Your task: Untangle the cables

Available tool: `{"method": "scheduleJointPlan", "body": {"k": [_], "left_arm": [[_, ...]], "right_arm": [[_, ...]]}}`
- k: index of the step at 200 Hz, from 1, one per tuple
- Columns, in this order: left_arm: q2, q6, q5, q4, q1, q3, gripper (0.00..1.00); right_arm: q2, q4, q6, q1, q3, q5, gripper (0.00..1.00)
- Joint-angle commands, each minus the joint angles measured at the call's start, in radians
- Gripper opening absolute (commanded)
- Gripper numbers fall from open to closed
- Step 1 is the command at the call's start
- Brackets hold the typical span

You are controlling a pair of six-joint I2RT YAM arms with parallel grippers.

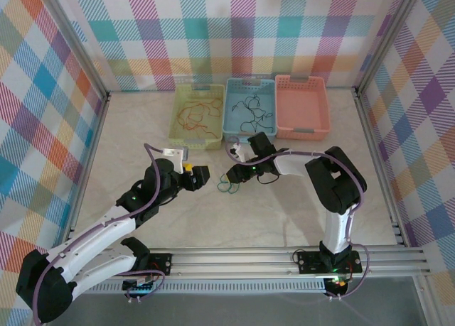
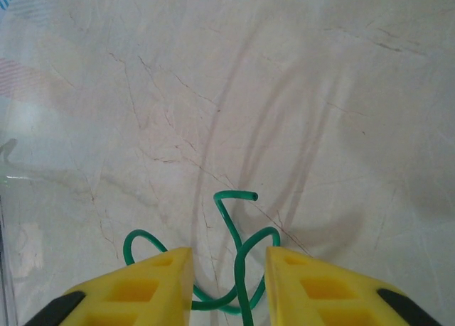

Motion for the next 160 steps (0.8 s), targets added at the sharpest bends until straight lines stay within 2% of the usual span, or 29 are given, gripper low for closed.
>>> {"method": "scheduleJointPlan", "body": {"k": [1,59,86,160], "left_arm": [[-0.012,-0.004,0.002,0.024,0.008,-0.017,0.72],[-0.008,-0.006,0.007,0.024,0.008,-0.016,0.68],[-0.006,-0.009,0.011,0.027,0.008,-0.019,0.68],[-0.002,-0.031,0.073,0.064,0.008,-0.035,0.69]], "right_arm": [[0.015,-0.032,-0.026,0.007,0.026,-0.055,0.3],[0.006,-0.026,-0.04,0.007,0.021,-0.069,0.12],[-0.049,0.046,-0.041,0.007,-0.029,-0.049,0.01],[-0.347,0.59,-0.006,0.01,-0.366,0.016,0.0]]}}
